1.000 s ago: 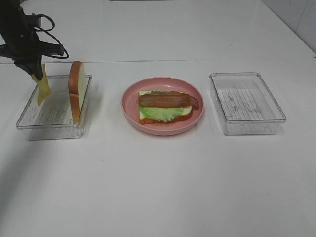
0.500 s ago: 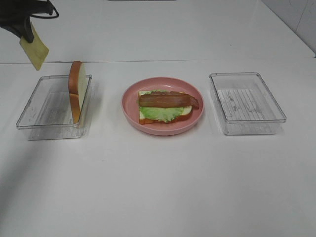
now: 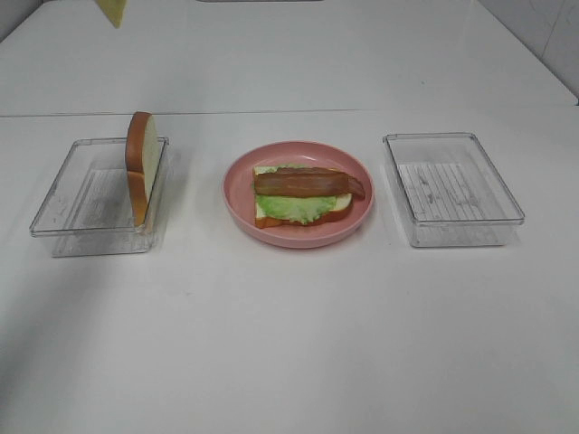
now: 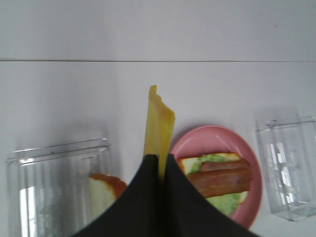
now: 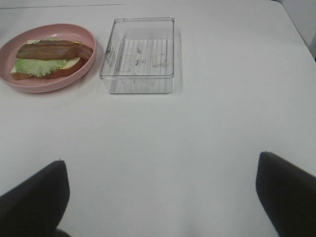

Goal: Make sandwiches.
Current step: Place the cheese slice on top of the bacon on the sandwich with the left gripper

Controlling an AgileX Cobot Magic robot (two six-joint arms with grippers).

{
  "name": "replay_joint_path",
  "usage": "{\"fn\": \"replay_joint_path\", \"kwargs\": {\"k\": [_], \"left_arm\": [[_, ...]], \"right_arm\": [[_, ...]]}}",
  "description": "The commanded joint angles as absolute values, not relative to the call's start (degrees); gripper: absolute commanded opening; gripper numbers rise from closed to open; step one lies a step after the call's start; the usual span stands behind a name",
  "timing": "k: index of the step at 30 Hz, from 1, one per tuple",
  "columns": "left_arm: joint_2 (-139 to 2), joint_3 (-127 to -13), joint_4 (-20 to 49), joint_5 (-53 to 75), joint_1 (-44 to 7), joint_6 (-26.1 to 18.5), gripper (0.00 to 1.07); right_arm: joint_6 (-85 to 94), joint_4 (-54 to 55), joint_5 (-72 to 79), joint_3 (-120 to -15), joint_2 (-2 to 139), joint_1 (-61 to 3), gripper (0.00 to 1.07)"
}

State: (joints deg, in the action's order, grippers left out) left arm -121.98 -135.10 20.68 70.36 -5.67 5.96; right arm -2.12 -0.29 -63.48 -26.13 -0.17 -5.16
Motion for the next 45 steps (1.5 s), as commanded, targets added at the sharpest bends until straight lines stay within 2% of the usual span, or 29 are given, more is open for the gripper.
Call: {"fn": "replay_joint_path", "kwargs": {"k": [1, 5, 12, 23, 34, 45], "left_arm": [[-121.6, -136.1, 25.3, 69.5, -9.7, 5.1, 0.00], [-121.8, -136.1, 27.0, 67.4, -12.7, 5.0, 0.00], [-123.6, -136.0, 27.5, 63.7, -20.7, 4.0, 0.00], [-129.5, -136.0, 28.9, 62.7, -28.3, 4.2, 0.00], [-136.7, -136.0, 29.2, 62.9, -31.1, 5.7, 0.00], [-142.8, -136.0, 29.7, 62.5, -31.1, 6.8, 0.00]], "right_arm": [[-1.6, -0.7, -63.0, -26.0, -1.7, -5.0, 0.96], [-1.6, -0.7, -63.0, -26.0, -1.7, -5.0, 0.96], [-1.6, -0.7, -63.0, -26.0, -1.7, -5.0, 0.96], [-1.6, -0.7, -63.0, -26.0, -1.7, -5.0, 0.96], [-1.6, -0.7, -63.0, -26.0, -1.7, -5.0, 0.96], [-1.6, -0.7, -63.0, -26.0, -1.7, -5.0, 0.96]]}}
